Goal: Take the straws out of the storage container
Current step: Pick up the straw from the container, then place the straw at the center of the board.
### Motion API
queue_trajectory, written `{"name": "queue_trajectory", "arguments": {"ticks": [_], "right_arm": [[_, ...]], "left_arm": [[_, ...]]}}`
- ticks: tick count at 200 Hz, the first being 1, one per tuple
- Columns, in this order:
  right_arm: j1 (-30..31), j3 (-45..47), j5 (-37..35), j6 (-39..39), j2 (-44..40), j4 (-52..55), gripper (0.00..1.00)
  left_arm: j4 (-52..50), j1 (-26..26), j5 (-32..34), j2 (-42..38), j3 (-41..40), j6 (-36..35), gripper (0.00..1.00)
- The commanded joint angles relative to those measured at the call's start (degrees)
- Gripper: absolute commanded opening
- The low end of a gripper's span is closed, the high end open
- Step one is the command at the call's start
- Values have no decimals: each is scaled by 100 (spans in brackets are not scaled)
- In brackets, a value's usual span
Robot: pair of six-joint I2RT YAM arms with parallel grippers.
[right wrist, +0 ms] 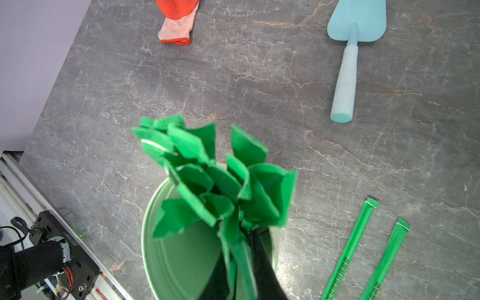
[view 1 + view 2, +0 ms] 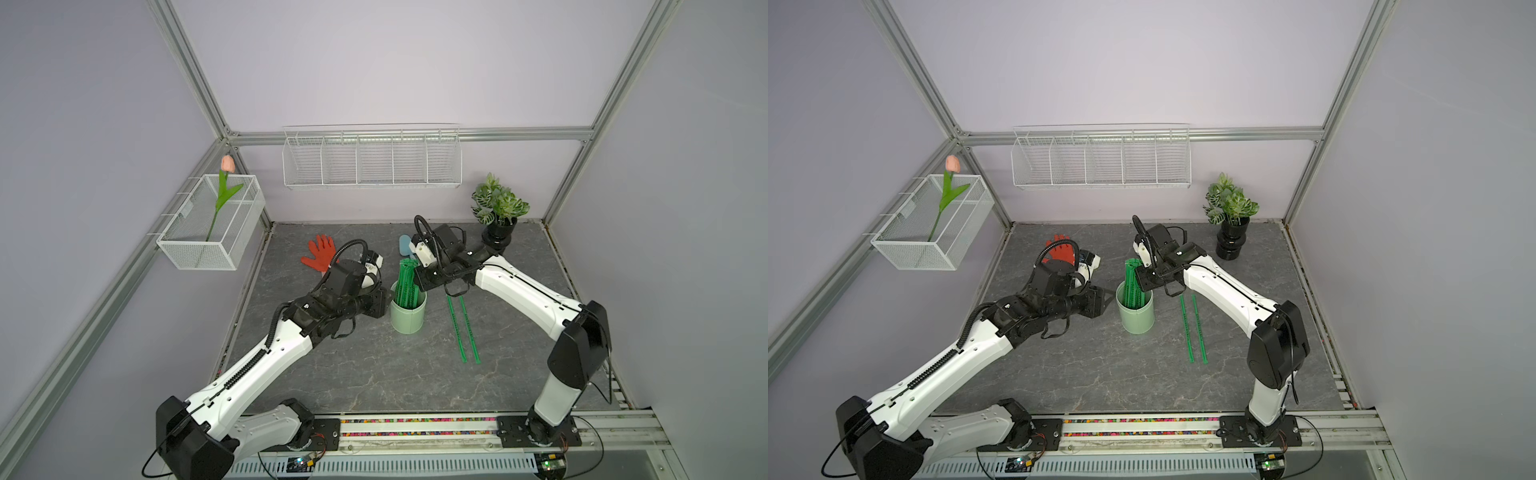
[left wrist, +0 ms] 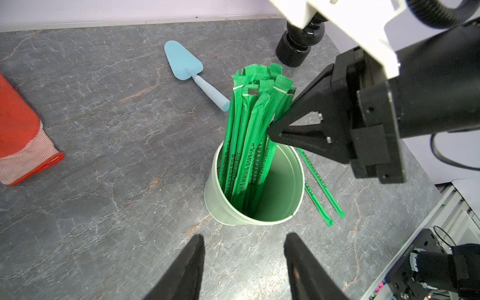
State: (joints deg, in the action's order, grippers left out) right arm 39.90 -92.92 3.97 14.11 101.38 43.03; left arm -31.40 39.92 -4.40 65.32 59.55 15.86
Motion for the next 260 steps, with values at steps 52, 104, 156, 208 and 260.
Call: {"name": "queue_trajectory", "arguments": {"ticks": [52,104,156,208,260], "right_arm": [[89,-294,-258,-150,-446,566,10],[90,-635,-231,-235,-602,779,8],[85,-1346,-273,-397,-635,1274,7],[-91,-2477,-176,-497,-711,2120,7],[-613,-3405,-175,-532,-902,3304,7]], "left_arm": [[44,13,-52,-11,74,14,54],[33,16,-45,-20,74,14,53],[37,16,-50,-22,74,14,53],[37,16,-45,-41,70,7,53],[37,11,-59,-44,83,22,54]]}}
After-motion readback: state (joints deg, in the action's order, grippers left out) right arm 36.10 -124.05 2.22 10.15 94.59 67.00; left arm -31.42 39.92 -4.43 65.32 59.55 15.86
